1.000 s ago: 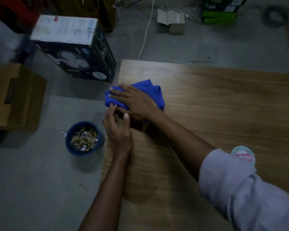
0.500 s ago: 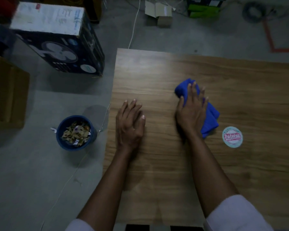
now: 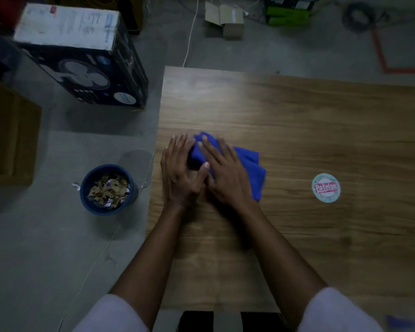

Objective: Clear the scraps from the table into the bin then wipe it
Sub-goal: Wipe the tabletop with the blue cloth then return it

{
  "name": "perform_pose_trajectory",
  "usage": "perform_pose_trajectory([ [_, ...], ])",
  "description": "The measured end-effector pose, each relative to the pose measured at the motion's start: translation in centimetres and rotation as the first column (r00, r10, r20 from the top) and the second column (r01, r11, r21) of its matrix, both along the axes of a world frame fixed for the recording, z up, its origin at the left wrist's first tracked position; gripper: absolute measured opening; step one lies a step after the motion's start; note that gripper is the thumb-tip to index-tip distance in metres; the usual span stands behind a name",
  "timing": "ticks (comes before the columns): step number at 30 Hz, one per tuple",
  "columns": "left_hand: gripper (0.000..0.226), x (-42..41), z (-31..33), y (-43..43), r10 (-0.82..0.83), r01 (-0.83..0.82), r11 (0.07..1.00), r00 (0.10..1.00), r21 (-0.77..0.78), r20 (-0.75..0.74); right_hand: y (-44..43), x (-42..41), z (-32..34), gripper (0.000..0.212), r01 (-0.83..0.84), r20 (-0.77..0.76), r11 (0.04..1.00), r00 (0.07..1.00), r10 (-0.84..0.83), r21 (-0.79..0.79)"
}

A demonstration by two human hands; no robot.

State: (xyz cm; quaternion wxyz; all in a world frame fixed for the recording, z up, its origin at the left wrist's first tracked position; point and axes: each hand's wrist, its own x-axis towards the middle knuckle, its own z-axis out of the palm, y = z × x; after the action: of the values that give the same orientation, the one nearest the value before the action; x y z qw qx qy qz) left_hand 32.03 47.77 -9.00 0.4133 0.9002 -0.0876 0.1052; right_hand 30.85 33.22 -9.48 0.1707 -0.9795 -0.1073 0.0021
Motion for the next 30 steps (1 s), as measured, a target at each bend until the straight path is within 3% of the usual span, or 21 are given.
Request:
perform_pose_trajectory([
  [2, 0.056, -0.1, -0.3, 0.1, -0.021, 0.021, 0.999, 1.000, 0.047, -0.004, -3.8, -2.8, -0.1, 0.061, 0.211, -0.004, 0.977, 0.978, -0.211, -0.019],
  [5, 0.053, -0.2, -0.2, 0.0, 0.004, -0.004, 1.000, 0.999, 0.019, -0.039, -8.6, -3.7, 0.2, 0.062, 0.534, -0.010, 0.844, 0.845, -0.535, -0.056],
  [8, 0.056, -0.4, -0.2, -0.2, 0.008, -0.007, 1.000, 0.999, 0.022, -0.045, -9.1, -1.0, 0.2, 0.061, 0.639, -0.035, 0.768, 0.768, -0.640, -0.029],
  [12, 0.061, -0.3, -0.4, -0.3, 0.020, -0.020, 1.000, 0.999, 0.009, -0.044, -4.6, 2.9, 0.1, 0.063, 0.566, -0.073, 0.823, 0.824, -0.562, 0.046],
  [16, 0.072, -1.0, 0.3, -0.1, 0.005, -0.012, 0.997, 0.996, -0.080, -0.091, 0.8, 2.1, 1.3, 0.064, 0.261, -0.192, 0.963, 0.950, -0.245, 0.063],
  [19, 0.070, -1.7, 1.2, 0.6, -0.017, -0.001, 0.995, 0.984, -0.101, -0.177, 1.6, -2.5, 2.2, 0.066, 0.089, -0.195, 0.965, 0.980, -0.040, 0.247],
  [21, 0.067, -2.9, 1.9, 1.3, -0.013, -0.008, 0.995, 0.976, -0.098, -0.219, 0.4, -6.0, 3.0, 0.072, 0.187, -0.110, 0.906, 0.982, -0.157, 0.381],
  [23, 0.061, -4.9, 2.1, 2.2, 0.016, -0.034, 0.996, 0.974, -0.077, -0.226, -1.9, -8.3, 4.0, 0.070, 0.363, 0.019, 0.836, 0.913, -0.407, 0.412],
  [25, 0.054, -6.7, 1.9, 3.0, 0.061, -0.072, 0.997, 0.972, -0.039, -0.228, -4.3, -8.8, 4.1, 0.056, 0.520, 0.083, 0.805, 0.824, -0.561, 0.286],
  [28, 0.047, -8.3, 1.0, 3.5, 0.120, -0.115, 0.993, 0.970, 0.033, -0.212, -5.6, -8.4, 2.4, 0.068, 0.623, -0.124, 0.782, 0.777, -0.617, 0.018],
  [30, 0.046, -8.6, 0.2, 3.7, 0.118, -0.109, 0.992, 0.977, 0.061, -0.179, -5.2, -7.7, 1.2, 0.070, 0.621, -0.112, 0.782, 0.775, -0.622, -0.050],
])
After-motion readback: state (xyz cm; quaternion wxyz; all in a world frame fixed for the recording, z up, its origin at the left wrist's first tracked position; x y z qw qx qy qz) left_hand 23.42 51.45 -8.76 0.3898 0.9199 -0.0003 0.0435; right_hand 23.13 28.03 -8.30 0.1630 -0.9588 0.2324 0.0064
